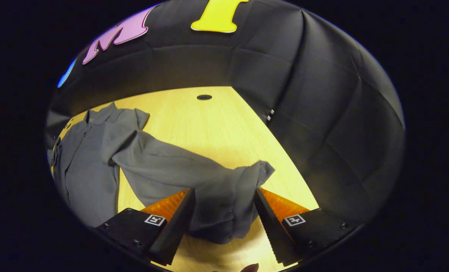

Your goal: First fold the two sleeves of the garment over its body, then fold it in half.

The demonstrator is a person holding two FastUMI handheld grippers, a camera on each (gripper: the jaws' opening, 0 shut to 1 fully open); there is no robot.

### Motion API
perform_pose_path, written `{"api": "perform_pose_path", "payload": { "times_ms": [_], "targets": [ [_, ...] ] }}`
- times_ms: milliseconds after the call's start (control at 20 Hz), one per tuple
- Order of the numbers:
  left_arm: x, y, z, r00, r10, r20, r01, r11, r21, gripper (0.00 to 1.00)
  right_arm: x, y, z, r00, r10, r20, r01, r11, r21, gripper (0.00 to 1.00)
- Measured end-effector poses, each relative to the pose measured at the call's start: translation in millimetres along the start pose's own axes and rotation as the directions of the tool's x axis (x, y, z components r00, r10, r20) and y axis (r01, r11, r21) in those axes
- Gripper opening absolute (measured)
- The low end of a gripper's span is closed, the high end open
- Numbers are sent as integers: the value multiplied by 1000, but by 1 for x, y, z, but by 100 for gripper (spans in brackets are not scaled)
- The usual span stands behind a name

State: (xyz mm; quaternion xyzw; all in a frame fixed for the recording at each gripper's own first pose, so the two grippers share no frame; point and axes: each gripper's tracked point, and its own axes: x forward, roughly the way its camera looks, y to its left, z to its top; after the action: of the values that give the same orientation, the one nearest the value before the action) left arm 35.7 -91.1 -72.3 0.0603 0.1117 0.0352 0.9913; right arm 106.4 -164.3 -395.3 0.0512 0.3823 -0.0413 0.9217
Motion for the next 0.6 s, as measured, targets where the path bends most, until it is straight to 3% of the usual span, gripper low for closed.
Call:
{"api": "perform_pose_path", "payload": {
  "times_ms": [150,250,350,400,600],
  "targets": [
    [-4,3,-3,1000,24,-11,-24,1000,2,98,5,9,-1,999,49,12,-49,997,66,94],
    [-3,6,-4,999,33,-12,-33,999,-5,98,11,12,2,997,65,29,-67,997,47,74],
    [0,11,-4,999,33,-8,-33,999,-9,98,9,10,6,999,35,21,-36,998,43,11],
    [0,16,-4,1000,31,-5,-31,999,-11,98,7,11,11,999,21,34,-22,999,30,6],
    [5,45,-11,1000,26,-5,-26,999,-34,98,-15,13,42,994,-11,112,10,1000,17,5]
  ]
}}
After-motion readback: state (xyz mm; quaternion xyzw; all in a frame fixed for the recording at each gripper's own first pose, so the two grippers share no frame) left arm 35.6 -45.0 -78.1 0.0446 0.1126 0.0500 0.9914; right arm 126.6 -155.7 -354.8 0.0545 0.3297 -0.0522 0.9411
